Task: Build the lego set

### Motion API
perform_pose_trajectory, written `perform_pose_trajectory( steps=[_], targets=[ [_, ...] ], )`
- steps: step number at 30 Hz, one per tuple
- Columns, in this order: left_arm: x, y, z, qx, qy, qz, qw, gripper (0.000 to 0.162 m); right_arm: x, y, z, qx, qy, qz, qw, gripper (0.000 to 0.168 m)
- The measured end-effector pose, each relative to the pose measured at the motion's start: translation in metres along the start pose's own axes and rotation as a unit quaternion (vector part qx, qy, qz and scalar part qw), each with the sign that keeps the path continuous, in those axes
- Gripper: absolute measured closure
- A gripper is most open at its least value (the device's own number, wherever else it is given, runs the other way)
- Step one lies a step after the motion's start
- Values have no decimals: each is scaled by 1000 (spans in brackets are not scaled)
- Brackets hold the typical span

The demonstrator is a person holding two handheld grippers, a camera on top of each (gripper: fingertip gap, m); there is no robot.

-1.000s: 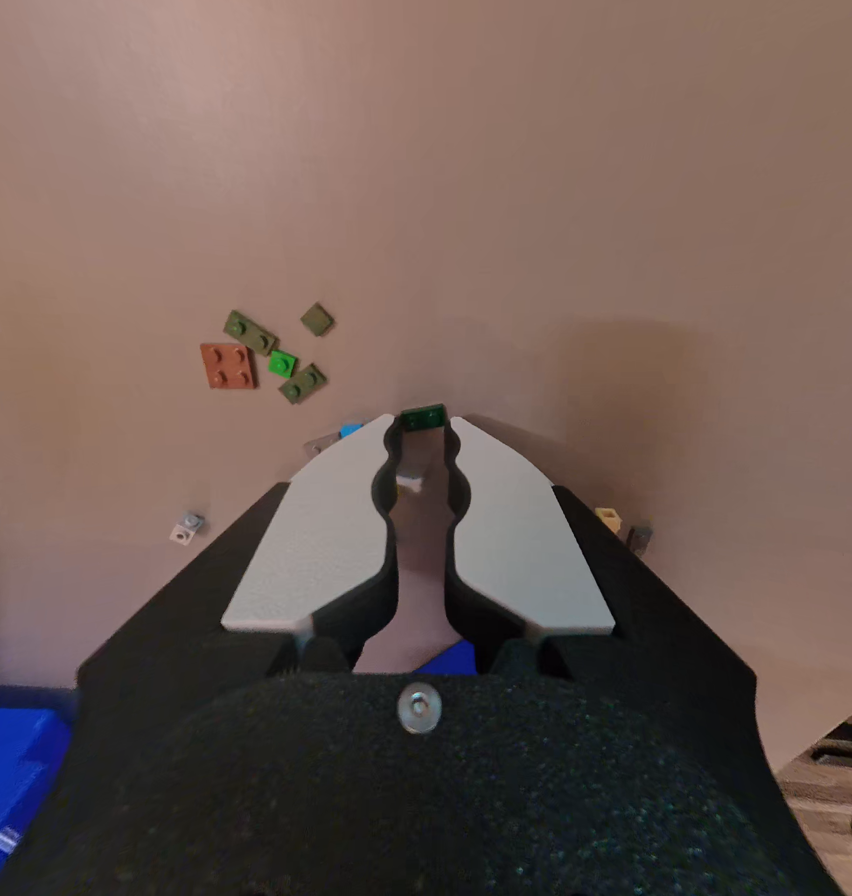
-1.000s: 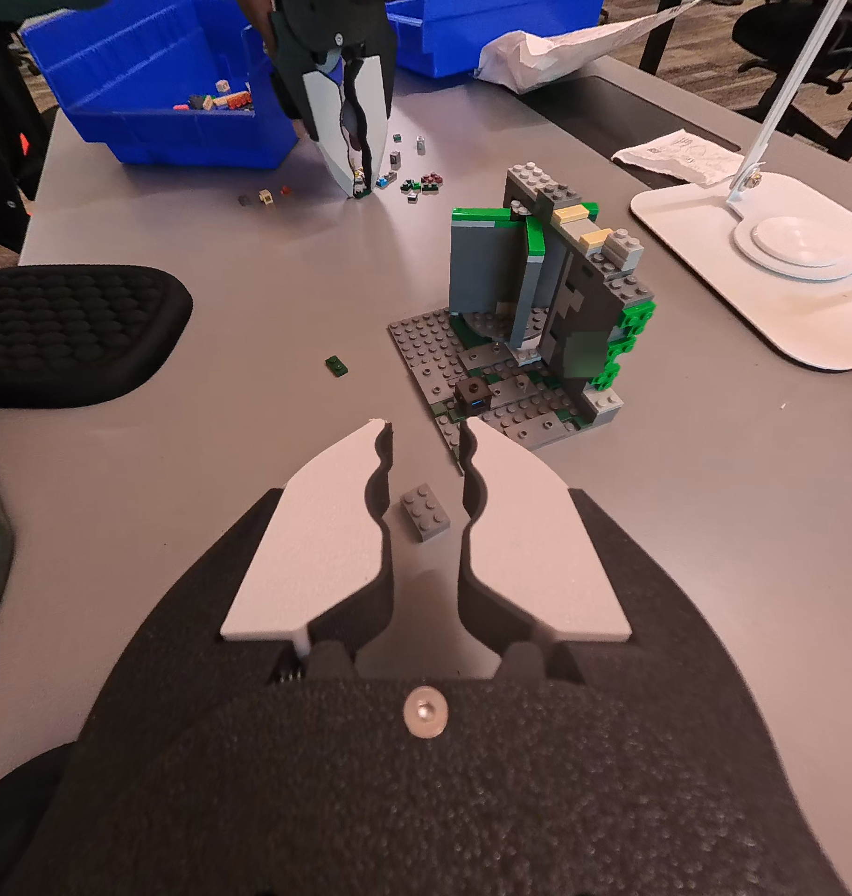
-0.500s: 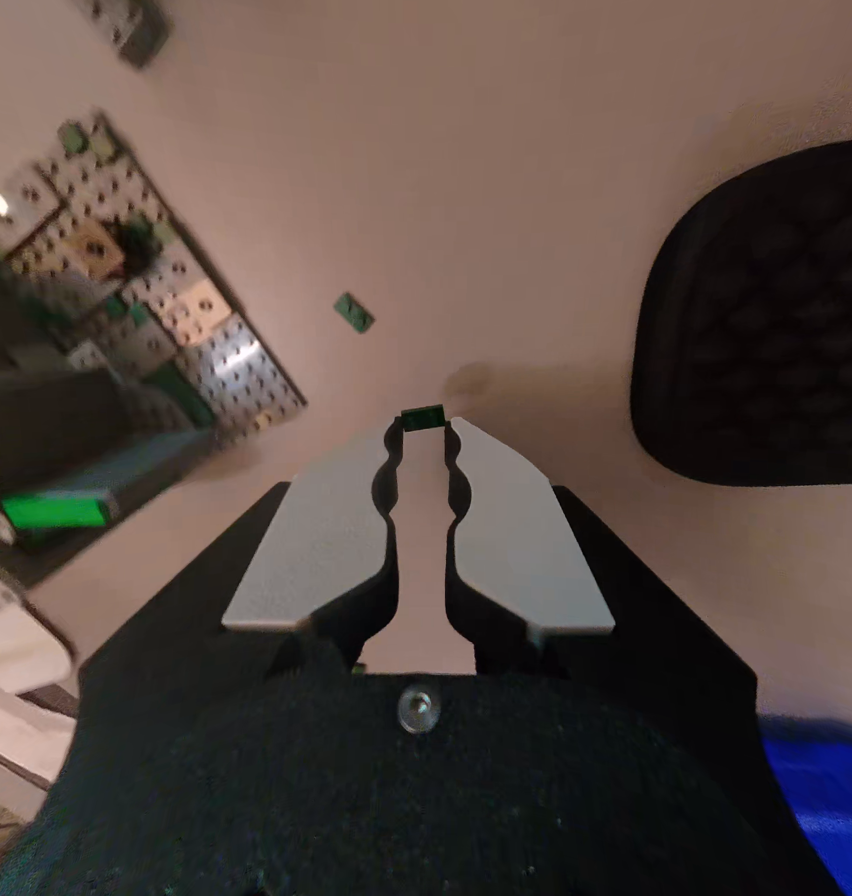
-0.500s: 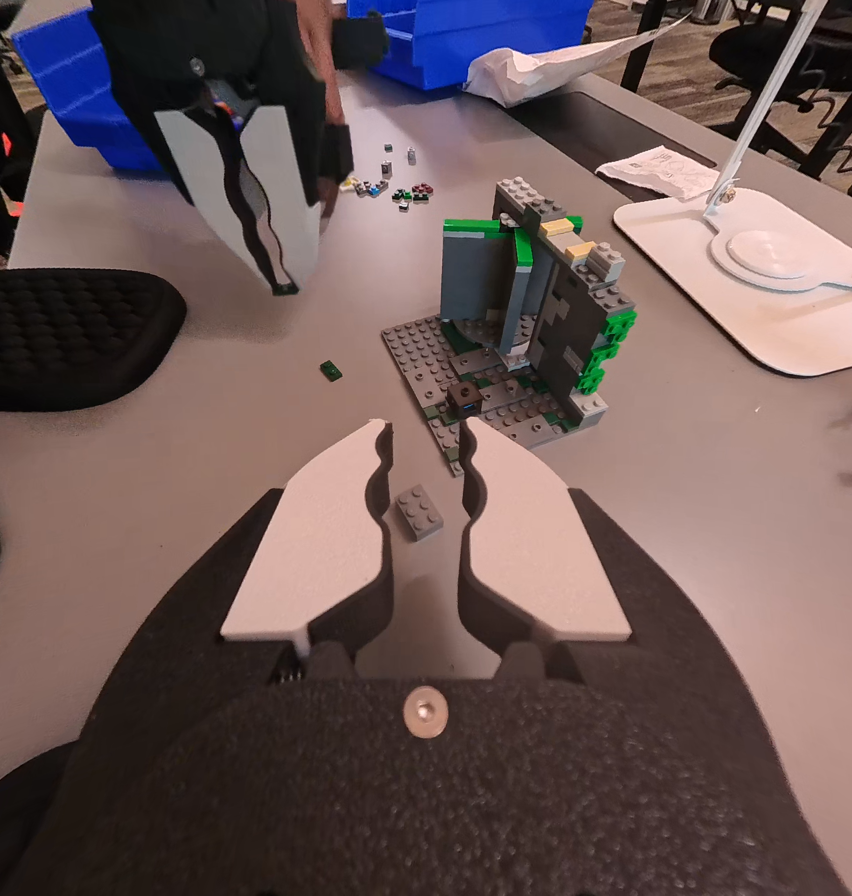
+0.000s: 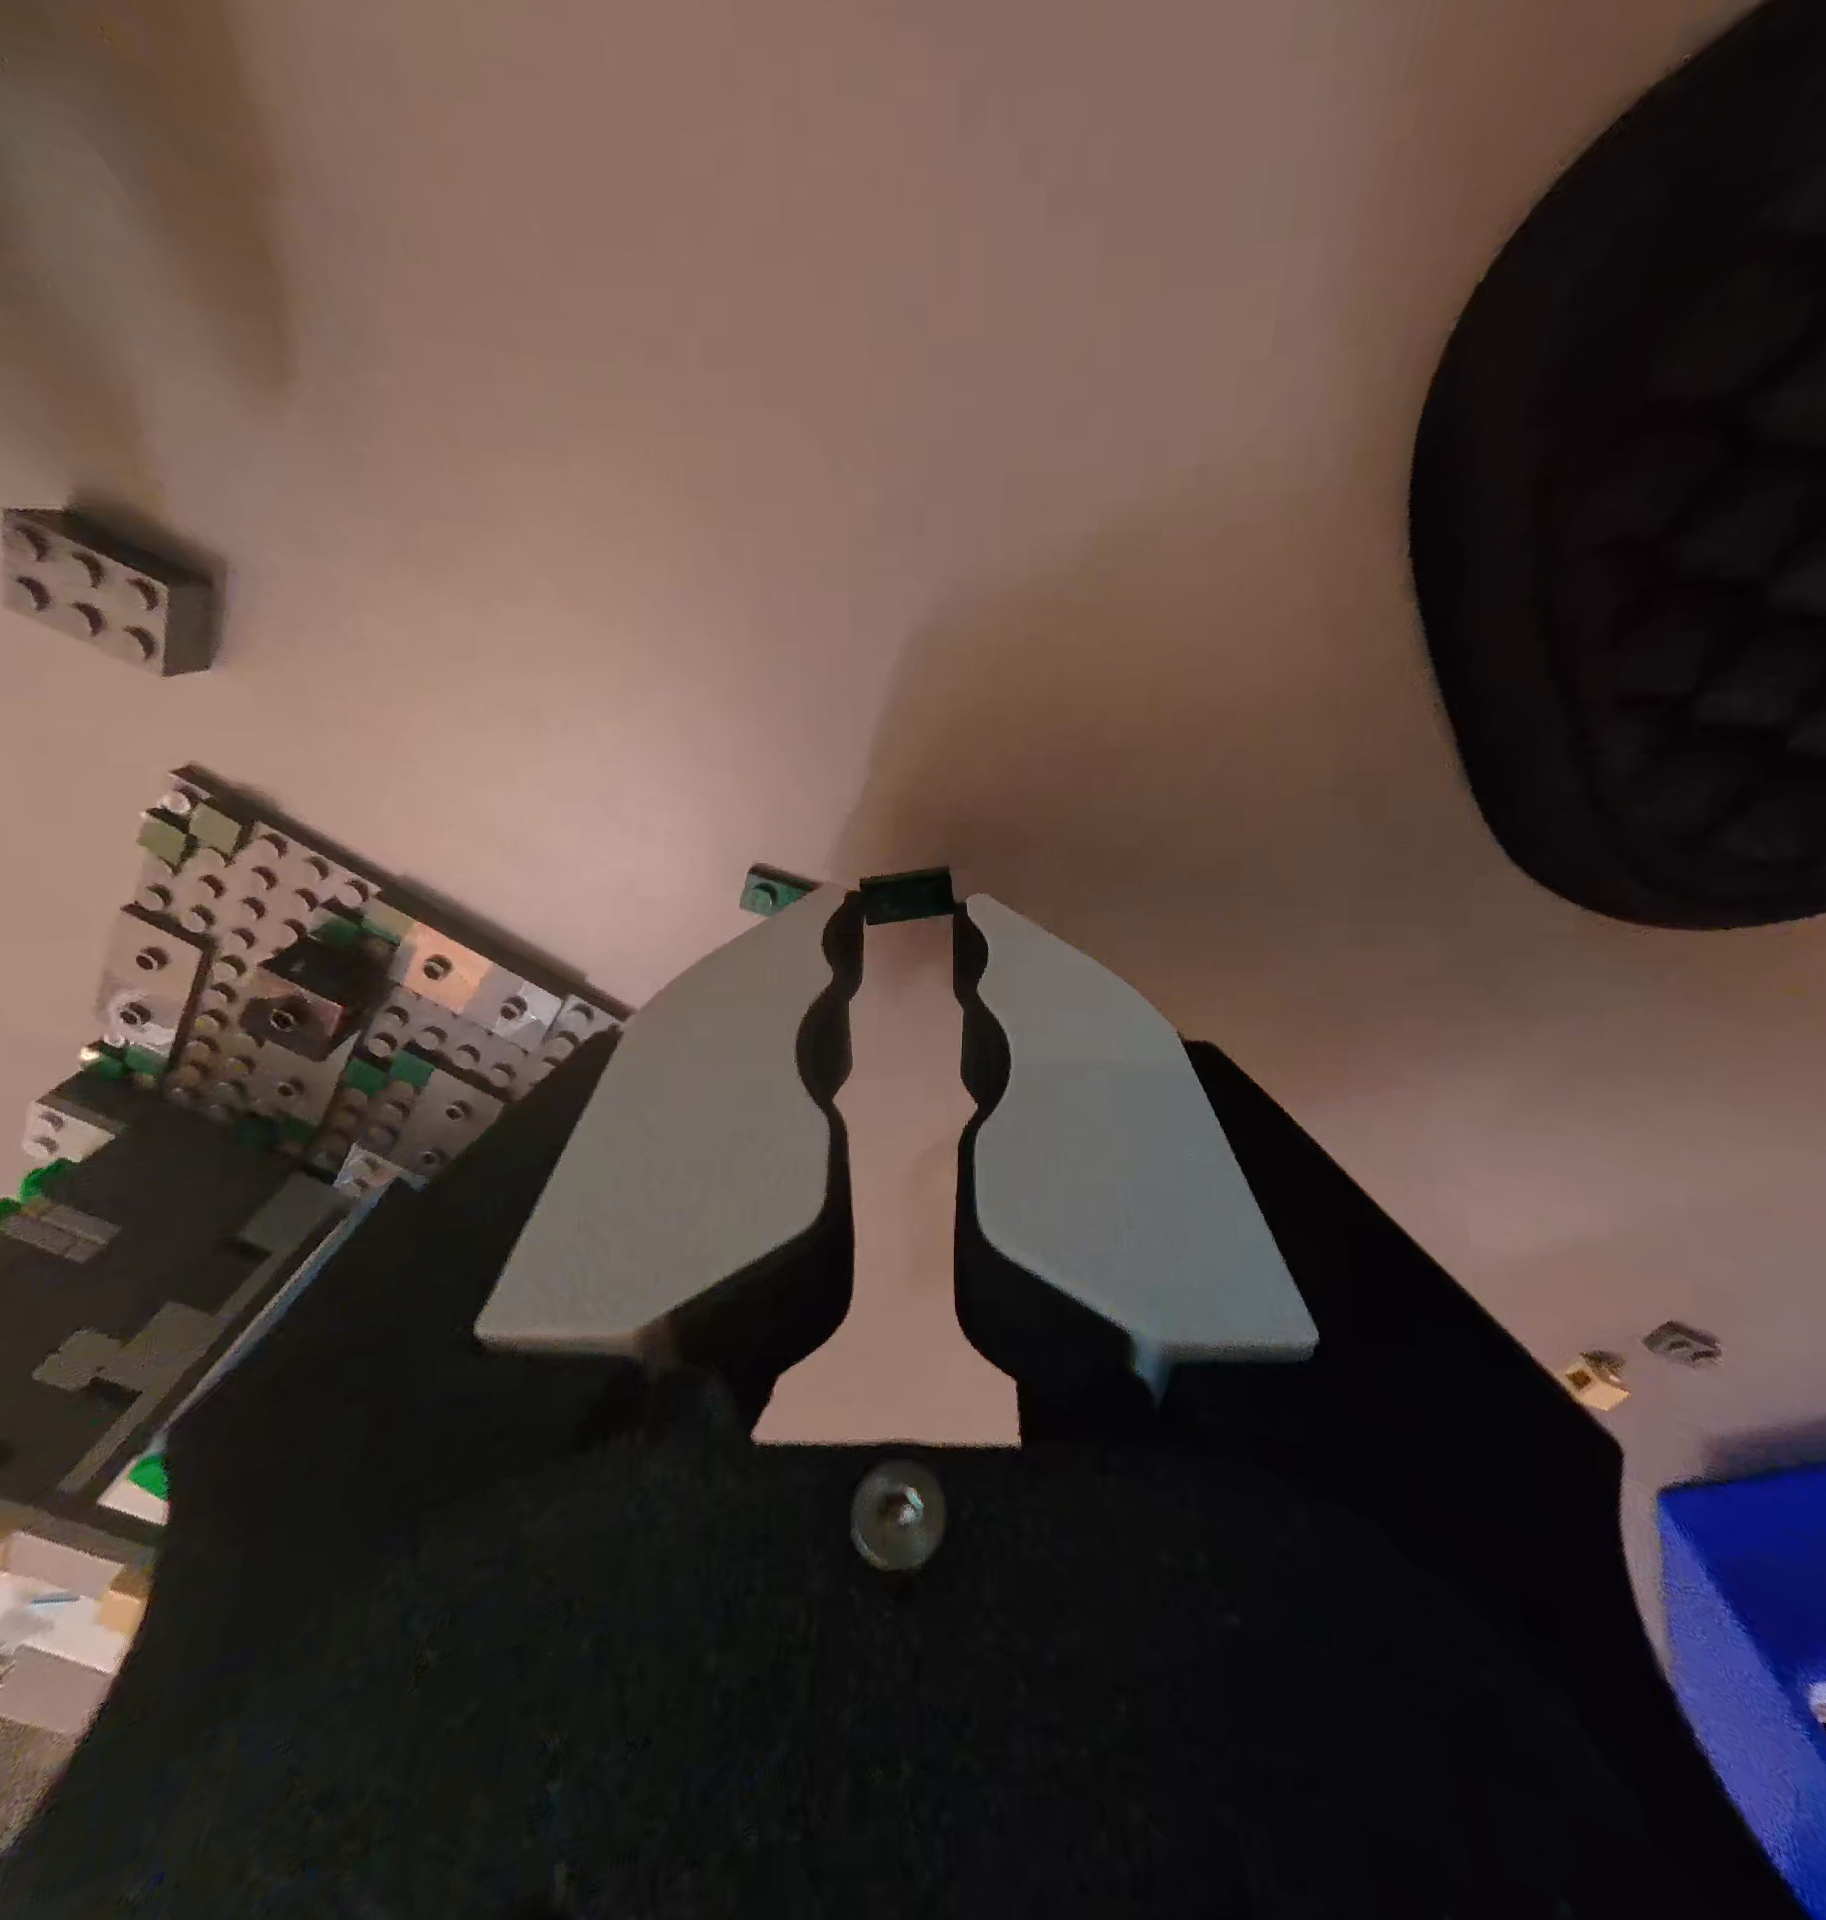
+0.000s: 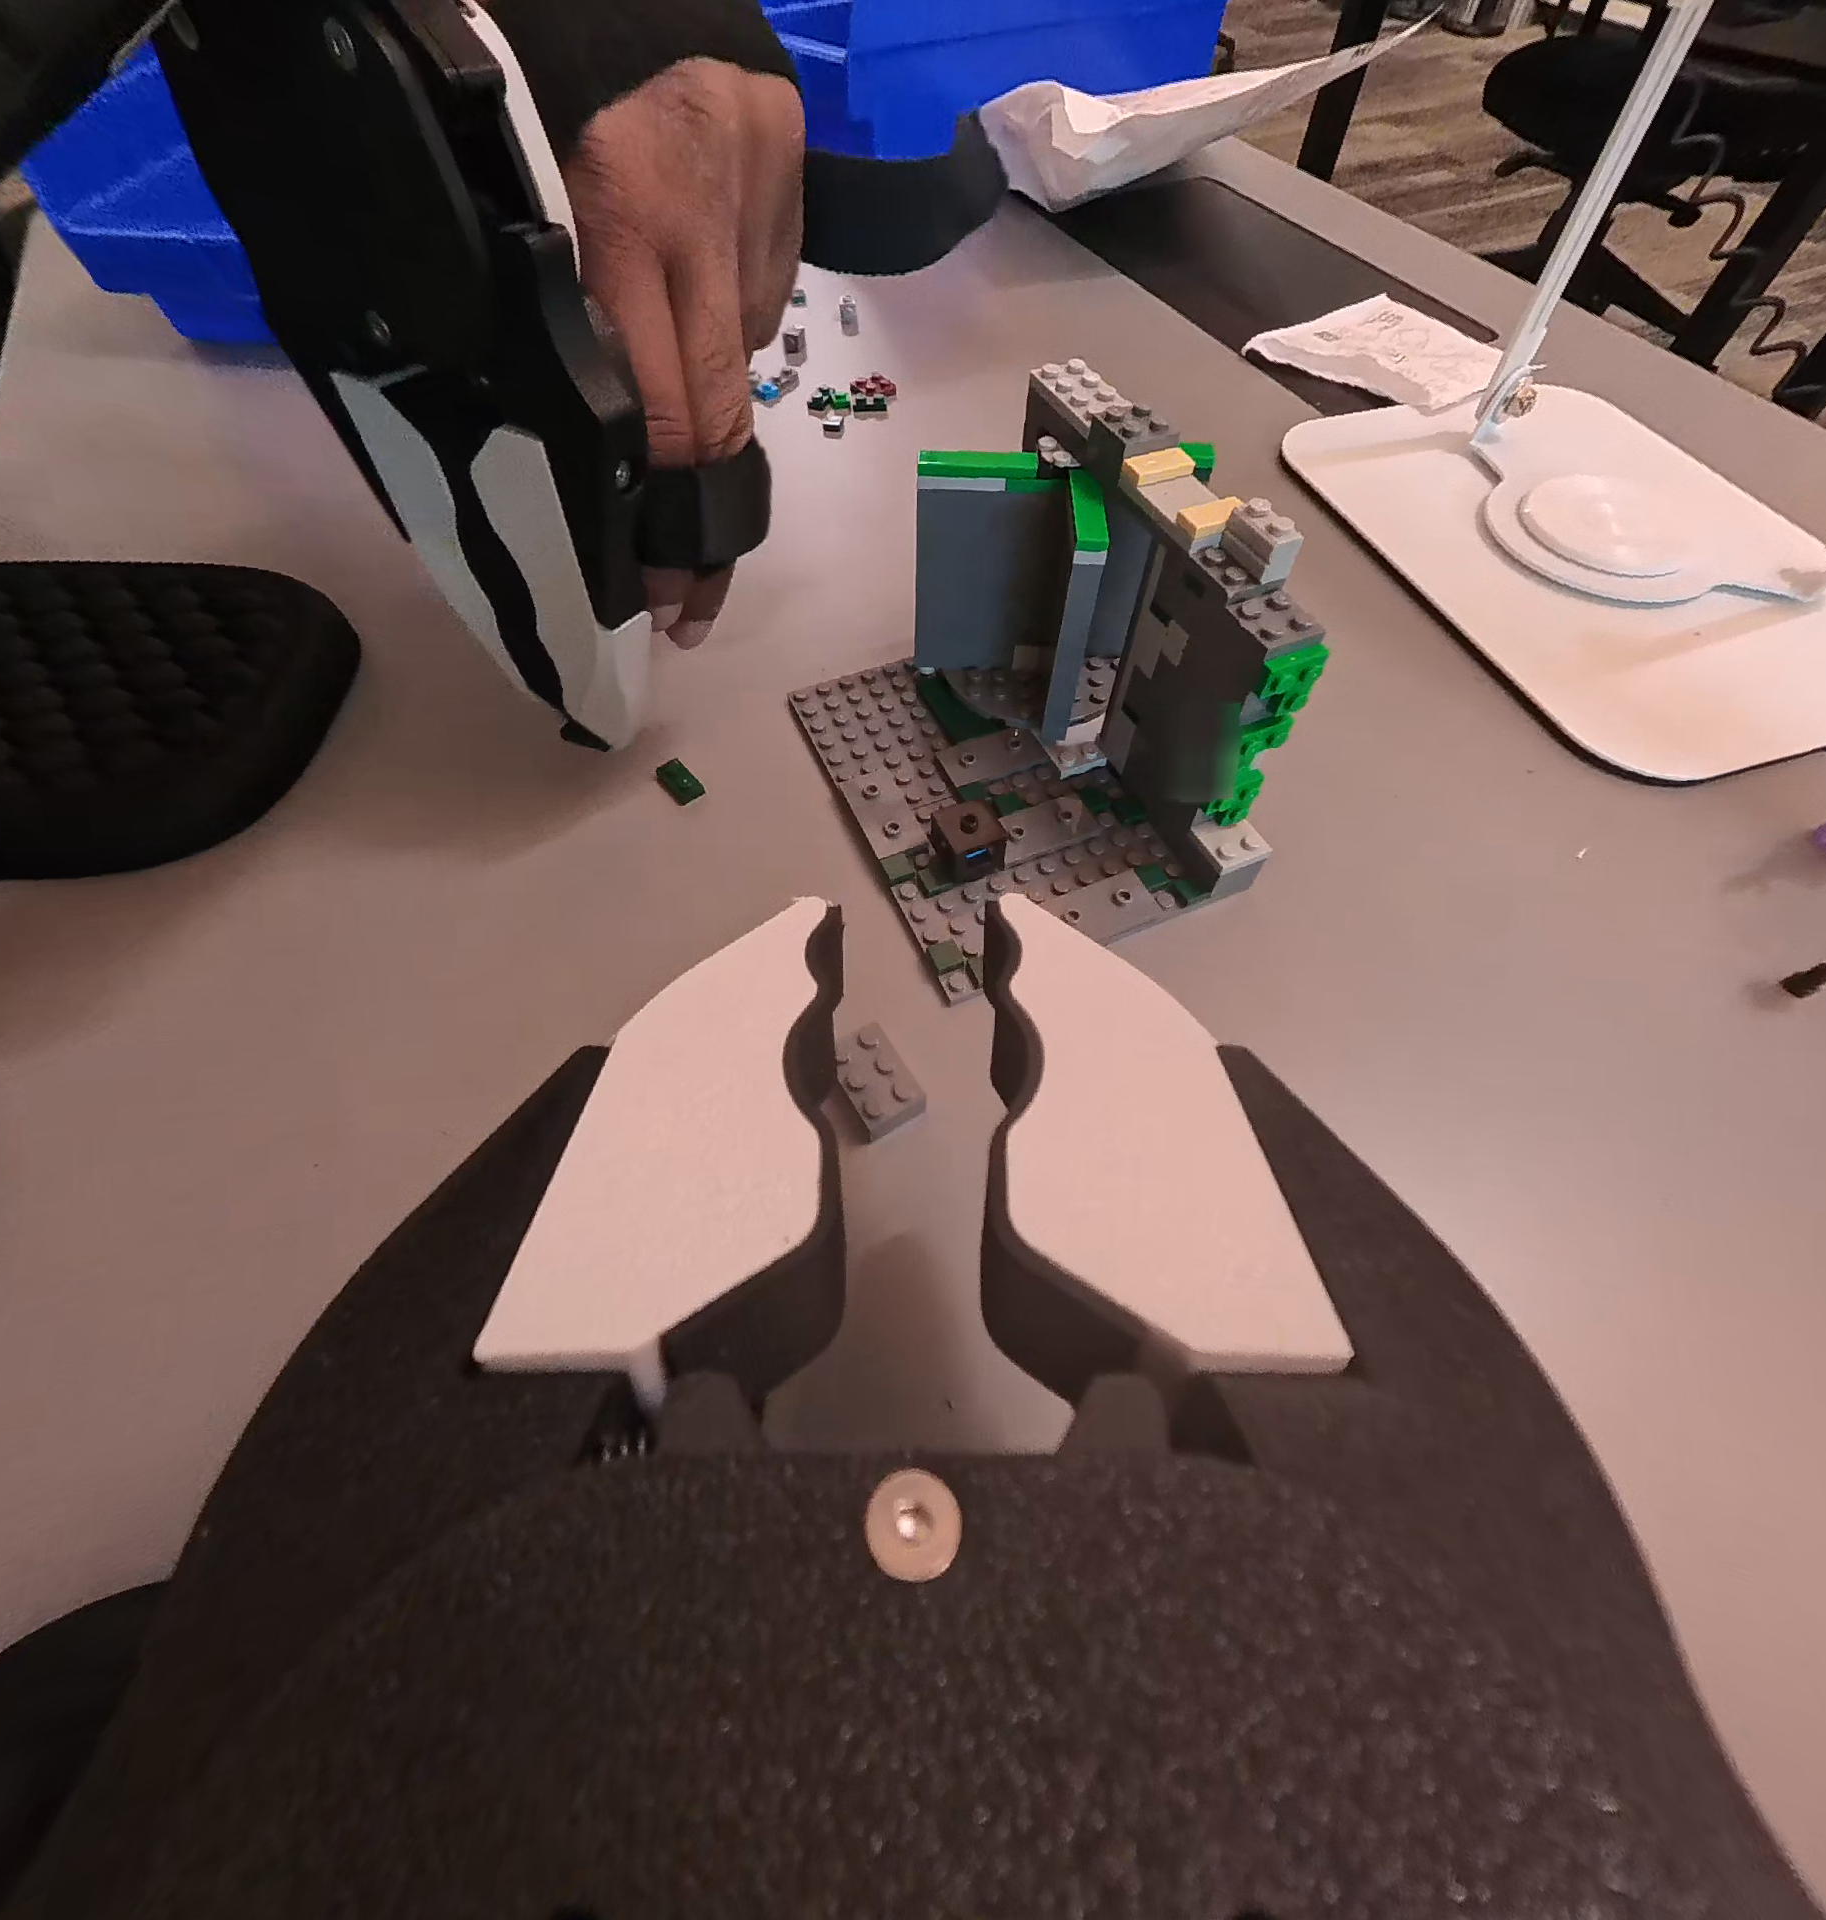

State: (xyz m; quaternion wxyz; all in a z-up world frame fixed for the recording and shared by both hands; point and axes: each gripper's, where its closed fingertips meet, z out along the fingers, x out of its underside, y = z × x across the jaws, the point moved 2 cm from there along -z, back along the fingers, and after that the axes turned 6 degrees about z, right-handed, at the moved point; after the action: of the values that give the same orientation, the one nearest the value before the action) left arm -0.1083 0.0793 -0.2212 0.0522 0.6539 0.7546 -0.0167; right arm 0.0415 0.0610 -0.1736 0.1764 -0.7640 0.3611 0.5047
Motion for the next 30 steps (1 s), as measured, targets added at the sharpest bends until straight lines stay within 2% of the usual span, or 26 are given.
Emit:
perform_pose_trajectory(
  steps=[8, 10, 12, 16, 20, 23, 25, 30],
  targets=[
    [7, -7, -3, -20, -14, -44, 999, 137, 2, 1, 2, -4, 3, 0, 1000, 143],
    [8, -9, -9, -32, -33, -85, 995, 138, 2, 2, 2, -6, 3, -1, 1000, 143],
    [10, -8, -16, -48, -61, -161, 984, 139, 1, 3, 2, -7, 2, -2, 1000, 143],
    [7, -7, -21, -91, -144, -338, 926, 139, 0, 5, 1, -10, 0, -4, 1000, 143],
    [1, -11, -15, -142, -185, -483, 844, 140, -1, 7, 0, -13, -3, -4, 1000, 143],
    [-6, -16, -7, -180, -183, -538, 803, 139, -1, 9, 0, -18, -3, -5, 1000, 143],
    [-8, -18, -2, -208, -171, -556, 787, 137, -1, 11, 1, -22, -3, -6, 1000, 143],
    [-8, -22, 7, -253, -140, -578, 763, 140, 1, 16, 4, -33, 0, -8, 999, 143]
  ],
)
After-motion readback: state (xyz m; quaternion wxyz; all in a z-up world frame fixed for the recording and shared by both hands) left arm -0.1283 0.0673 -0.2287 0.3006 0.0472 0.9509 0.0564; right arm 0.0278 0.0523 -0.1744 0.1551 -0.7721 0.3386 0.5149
